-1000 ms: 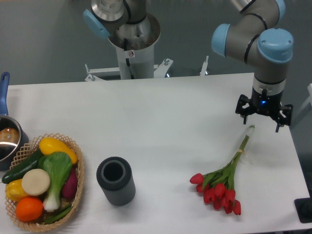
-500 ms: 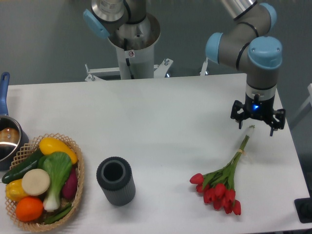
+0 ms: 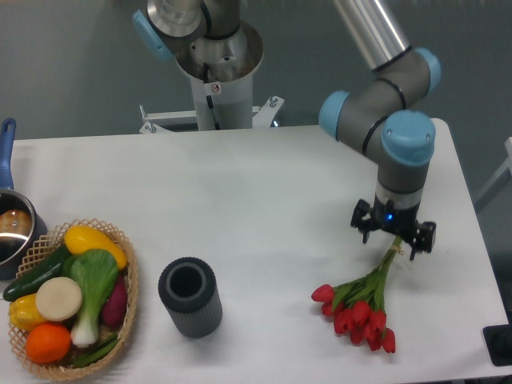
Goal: Pick up the flowers from the table
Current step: 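Lower the open gripper down onto the red tulip stems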
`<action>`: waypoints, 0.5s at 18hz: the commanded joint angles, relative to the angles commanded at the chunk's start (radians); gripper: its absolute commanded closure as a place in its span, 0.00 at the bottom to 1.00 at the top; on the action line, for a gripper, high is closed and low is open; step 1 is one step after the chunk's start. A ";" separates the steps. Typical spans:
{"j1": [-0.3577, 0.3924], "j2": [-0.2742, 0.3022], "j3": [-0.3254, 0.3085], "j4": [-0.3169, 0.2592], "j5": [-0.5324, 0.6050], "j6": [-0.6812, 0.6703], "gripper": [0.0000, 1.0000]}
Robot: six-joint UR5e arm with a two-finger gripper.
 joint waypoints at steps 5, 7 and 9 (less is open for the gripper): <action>-0.009 -0.028 0.017 0.000 0.002 -0.002 0.00; -0.018 -0.045 0.020 0.000 0.005 -0.003 0.00; -0.020 -0.061 0.023 0.011 0.006 -0.002 0.29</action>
